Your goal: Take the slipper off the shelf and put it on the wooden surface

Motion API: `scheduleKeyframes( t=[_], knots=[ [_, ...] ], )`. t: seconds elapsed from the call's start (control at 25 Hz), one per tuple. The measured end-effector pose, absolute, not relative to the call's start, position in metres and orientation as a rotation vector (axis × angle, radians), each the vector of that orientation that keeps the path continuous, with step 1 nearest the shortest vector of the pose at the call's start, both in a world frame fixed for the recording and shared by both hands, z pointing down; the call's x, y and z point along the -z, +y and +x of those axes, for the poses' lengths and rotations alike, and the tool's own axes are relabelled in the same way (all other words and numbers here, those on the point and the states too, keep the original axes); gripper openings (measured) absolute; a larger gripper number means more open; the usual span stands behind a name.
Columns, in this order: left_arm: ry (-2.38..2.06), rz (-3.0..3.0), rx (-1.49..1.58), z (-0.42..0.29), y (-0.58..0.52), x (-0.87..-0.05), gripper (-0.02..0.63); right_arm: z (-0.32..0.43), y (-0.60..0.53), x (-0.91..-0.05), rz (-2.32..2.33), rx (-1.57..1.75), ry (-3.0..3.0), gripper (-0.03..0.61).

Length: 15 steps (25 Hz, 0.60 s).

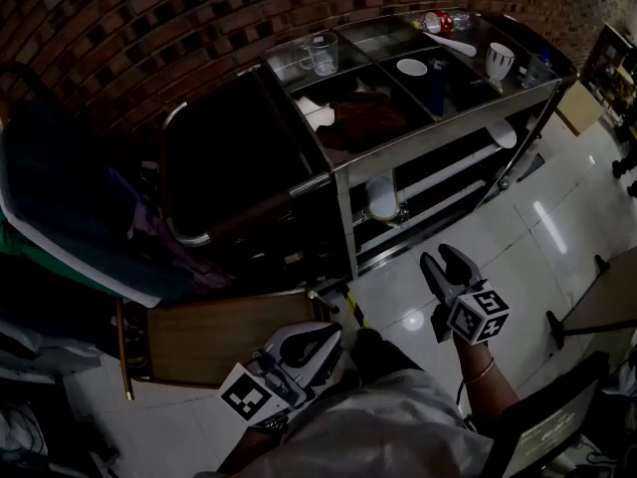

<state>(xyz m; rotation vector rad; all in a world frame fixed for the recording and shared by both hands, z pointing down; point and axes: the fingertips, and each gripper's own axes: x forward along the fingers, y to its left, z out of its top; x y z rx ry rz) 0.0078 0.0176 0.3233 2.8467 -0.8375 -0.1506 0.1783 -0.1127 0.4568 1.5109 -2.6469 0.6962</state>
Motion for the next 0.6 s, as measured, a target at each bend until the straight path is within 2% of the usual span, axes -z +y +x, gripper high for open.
scheduleKeyframes(
  t=[0.28,0.6],
  knots=[
    [-0.867,2.829,0.106,0.032,-0.045,-0.331,-0.008,0.183,-0.201,-0.526,1.494,-1.035,-2.611,0.195],
    [-0.967,2.755,0.095,0.029,-0.073,-0.344,-0.008,0.165,-0.249,-0.567,1.403,-1.197,-2.57,0.228]
  ],
)
